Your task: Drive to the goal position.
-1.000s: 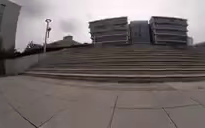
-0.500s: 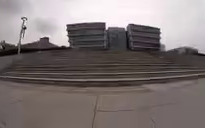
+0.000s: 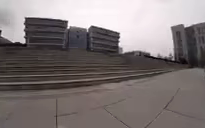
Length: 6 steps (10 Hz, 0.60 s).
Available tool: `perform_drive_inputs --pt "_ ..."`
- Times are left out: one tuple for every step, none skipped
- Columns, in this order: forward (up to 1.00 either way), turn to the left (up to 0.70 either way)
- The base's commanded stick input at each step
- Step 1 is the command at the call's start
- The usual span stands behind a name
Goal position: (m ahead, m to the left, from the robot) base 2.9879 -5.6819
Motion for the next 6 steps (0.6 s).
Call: perform_drive_inputs --pt "0.00 -0.45" --pt "0.00 -0.45" --pt "0.00 -0.45" --pt "0.00 -0.45" --pt "0.00 -0.45" --pt "0.00 -0.45"
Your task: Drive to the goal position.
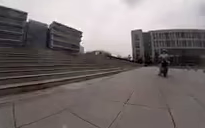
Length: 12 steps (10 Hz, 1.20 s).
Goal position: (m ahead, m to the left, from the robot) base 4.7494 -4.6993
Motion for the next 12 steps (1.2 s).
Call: perform_drive_inputs --pt "0.00 -0.45" --pt "0.00 -0.45" --pt "0.44 -0.37" --pt "1.00 -0.07" --pt "1.00 0.24" --pt "1.00 0.27" --pt "1.00 0.27" --pt "1.00 0.27" --pt "1.00 0.27" --pt "1.00 0.27" --pt "1.00 0.27" --pt "1.00 0.27"
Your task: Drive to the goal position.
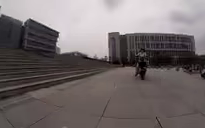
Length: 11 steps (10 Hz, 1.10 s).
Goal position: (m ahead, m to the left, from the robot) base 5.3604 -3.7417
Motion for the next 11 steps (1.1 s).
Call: perform_drive_inputs --pt "1.00 0.18" --pt "1.00 0.00" --pt "1.00 0.00" --pt "1.00 0.00" --pt "1.00 0.00" --pt "1.00 0.00" --pt "1.00 -0.16" --pt "1.00 -0.09" --pt "1.00 0.00" --pt "1.00 0.00" --pt "1.00 0.00"
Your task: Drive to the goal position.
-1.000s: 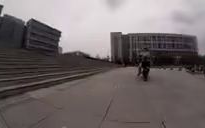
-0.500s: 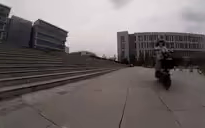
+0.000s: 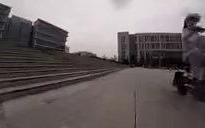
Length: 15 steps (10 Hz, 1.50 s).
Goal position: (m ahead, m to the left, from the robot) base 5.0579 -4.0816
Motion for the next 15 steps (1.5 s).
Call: perform_drive_inputs --pt "1.00 -0.27" --pt "1.00 -0.27" --pt "1.00 -0.27" --pt "1.00 -0.27" --pt "1.00 -0.27" --pt "1.00 -0.27" --pt "1.00 -0.27" --pt "1.00 -0.27" --pt "1.00 -0.27" --pt "1.00 -0.27" --pt "1.00 -0.27" --pt "1.00 -0.27" --pt "1.00 -0.27" --pt "1.00 -0.27" --pt "1.00 -0.27"
